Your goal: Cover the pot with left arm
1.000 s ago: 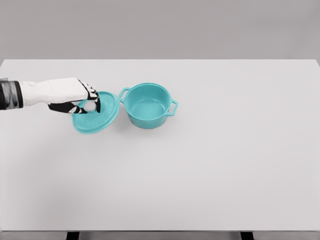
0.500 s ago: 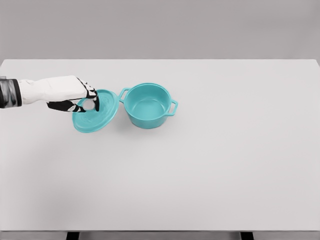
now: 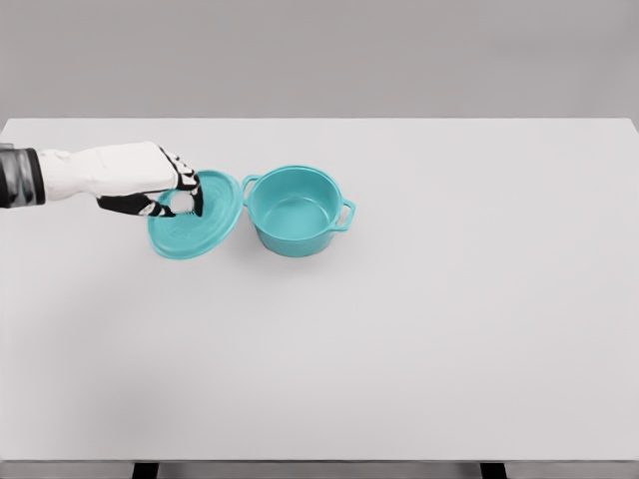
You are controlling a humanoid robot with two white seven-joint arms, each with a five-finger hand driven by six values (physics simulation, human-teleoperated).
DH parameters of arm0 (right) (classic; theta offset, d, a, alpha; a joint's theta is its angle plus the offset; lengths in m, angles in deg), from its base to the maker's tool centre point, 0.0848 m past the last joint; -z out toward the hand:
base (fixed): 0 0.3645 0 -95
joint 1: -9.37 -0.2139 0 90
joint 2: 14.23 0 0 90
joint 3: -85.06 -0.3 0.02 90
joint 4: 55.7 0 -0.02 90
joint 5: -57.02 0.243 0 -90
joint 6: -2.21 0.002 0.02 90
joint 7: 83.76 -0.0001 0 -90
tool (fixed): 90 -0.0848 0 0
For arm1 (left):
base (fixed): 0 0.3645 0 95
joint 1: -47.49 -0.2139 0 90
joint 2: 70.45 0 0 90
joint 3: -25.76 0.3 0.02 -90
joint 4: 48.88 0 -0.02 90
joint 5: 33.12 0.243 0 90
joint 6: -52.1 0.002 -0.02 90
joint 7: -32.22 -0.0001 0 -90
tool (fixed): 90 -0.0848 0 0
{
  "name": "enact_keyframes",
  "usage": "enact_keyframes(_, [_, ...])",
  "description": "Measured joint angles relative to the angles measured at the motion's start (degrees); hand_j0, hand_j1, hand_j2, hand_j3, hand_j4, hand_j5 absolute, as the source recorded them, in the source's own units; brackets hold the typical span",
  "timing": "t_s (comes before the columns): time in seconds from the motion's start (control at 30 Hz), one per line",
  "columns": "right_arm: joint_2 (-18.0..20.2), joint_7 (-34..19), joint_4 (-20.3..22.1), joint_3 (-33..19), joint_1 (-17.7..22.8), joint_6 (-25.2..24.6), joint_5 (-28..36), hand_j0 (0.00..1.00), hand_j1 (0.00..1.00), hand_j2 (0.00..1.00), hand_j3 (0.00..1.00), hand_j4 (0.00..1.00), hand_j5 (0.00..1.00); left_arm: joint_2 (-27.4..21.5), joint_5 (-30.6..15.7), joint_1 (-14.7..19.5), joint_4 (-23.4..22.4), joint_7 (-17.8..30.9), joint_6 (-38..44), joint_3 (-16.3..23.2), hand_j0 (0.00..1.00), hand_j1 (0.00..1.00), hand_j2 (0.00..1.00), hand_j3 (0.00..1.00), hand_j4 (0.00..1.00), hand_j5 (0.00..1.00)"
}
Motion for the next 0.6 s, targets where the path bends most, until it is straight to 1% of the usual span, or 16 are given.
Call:
enact_keyframes(0.13, [0.0,0.0,0.0,0.0,0.0,0.0,0.0,1.00,1.00,1.00,1.00,1.00,1.00,-0.3,0.7,0.1,0.7,2.7,0.0,0.1,0.50,0.50,0.50,0.50,0.50,0.50])
enact_keyframes(0.37, [0.0,0.0,0.0,0.0,0.0,0.0,0.0,1.00,1.00,1.00,1.00,1.00,1.00,-1.8,1.9,1.8,1.3,6.9,0.0,0.1,0.50,0.50,0.50,0.50,0.50,0.50])
enact_keyframes(0.6, [0.0,0.0,0.0,0.0,0.0,0.0,0.0,1.00,1.00,1.00,1.00,1.00,1.00,-1.8,5.3,4.7,3.5,8.4,0.0,0.1,0.50,0.50,0.50,0.50,0.50,0.50])
